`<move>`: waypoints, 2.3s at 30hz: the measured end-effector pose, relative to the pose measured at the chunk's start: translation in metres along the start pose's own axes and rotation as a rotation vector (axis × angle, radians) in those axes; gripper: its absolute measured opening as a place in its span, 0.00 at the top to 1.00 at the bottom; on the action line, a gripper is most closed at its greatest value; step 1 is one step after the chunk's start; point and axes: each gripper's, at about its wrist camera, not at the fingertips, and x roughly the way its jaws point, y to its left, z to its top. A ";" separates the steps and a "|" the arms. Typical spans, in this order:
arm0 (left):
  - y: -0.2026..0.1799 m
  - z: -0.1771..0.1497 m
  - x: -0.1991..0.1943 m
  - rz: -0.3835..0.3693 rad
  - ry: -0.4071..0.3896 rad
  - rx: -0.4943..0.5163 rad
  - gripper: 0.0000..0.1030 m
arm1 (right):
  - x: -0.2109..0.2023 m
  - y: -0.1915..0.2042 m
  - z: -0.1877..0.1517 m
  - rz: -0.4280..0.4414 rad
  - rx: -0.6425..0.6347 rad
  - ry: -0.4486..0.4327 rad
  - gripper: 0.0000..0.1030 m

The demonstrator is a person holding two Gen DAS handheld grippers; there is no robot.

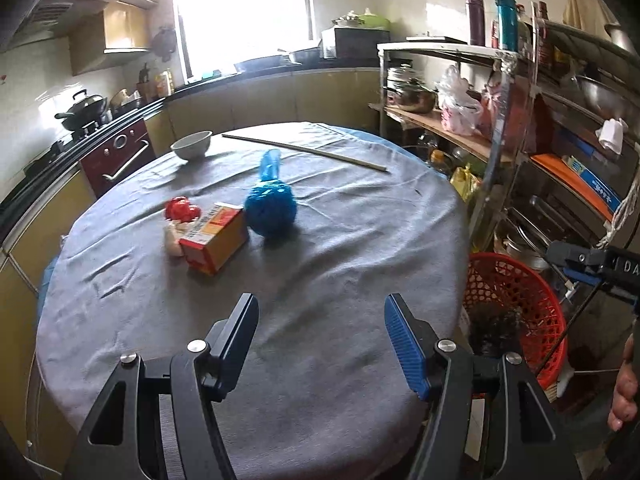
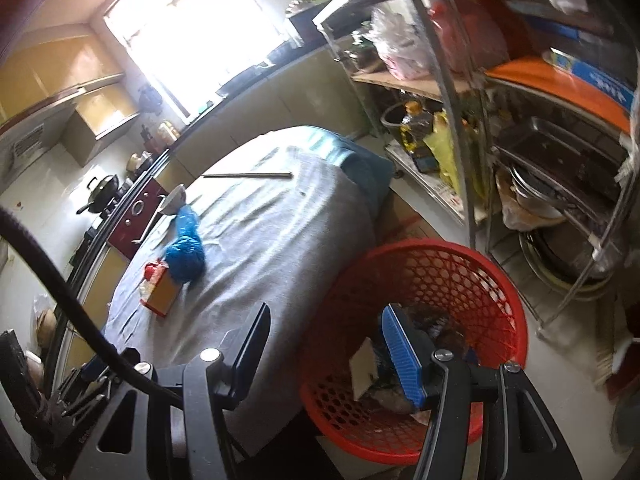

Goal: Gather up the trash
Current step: 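Move both open tools away from the basket back over the table, then grasp the blue plastic bag with the right tool while the left tool grasps the red-and-white medicine box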

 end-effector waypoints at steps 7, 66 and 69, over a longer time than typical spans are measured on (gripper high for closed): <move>0.026 -0.006 -0.003 0.029 -0.010 -0.043 0.36 | 0.007 0.042 0.003 0.026 -0.082 0.006 0.40; 0.163 0.046 0.142 -0.031 0.122 -0.255 0.35 | 0.260 0.215 0.048 0.227 -0.107 0.244 0.39; 0.157 0.047 0.148 -0.070 0.137 -0.252 0.33 | 0.268 0.204 0.051 0.273 -0.047 0.249 0.38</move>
